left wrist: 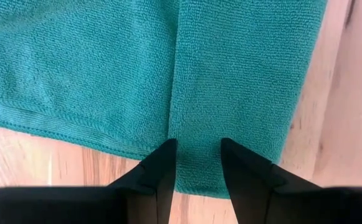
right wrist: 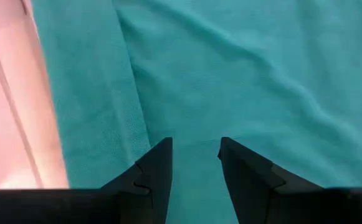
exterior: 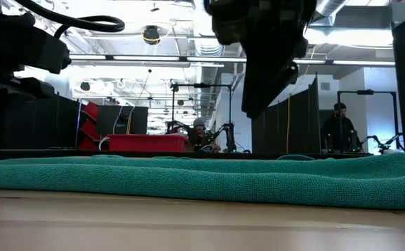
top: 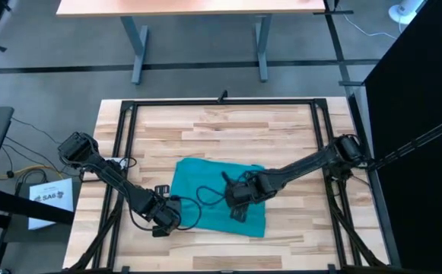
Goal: Roll towel
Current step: Roll the blue towel
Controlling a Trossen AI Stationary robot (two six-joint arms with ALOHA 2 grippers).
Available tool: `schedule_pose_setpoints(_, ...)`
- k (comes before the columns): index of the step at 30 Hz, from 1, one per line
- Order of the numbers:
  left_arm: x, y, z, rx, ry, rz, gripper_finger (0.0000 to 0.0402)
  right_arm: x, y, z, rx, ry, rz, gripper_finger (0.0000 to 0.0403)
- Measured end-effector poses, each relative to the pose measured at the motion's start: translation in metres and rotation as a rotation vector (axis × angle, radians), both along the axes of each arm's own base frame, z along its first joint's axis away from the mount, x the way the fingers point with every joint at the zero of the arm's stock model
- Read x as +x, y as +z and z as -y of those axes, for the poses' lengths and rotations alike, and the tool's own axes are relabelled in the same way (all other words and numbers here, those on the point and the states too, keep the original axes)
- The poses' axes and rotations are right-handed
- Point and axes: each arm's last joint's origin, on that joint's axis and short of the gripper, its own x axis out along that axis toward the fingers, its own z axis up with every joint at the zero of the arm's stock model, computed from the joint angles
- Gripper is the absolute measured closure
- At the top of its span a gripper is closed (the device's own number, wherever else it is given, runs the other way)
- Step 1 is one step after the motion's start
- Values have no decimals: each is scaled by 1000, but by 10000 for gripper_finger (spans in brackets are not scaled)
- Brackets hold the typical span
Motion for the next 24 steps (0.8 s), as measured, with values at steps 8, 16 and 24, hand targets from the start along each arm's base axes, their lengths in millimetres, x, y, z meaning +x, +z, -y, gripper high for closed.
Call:
schedule_pose_setpoints(8, -1, 0, -1, 2, -3, -9, 290, 9, -41, -11, 32, 93, -88, 280)
schedule_pose_setpoints(16, 0, 0, -1, 1, -3, -9, 290, 12, -45, 0, 19, 80, -103, 280)
schedule_pose_setpoints(24, 0, 0, -1, 0, -3, -9, 290, 14, -44, -6, 29, 104, -60, 280)
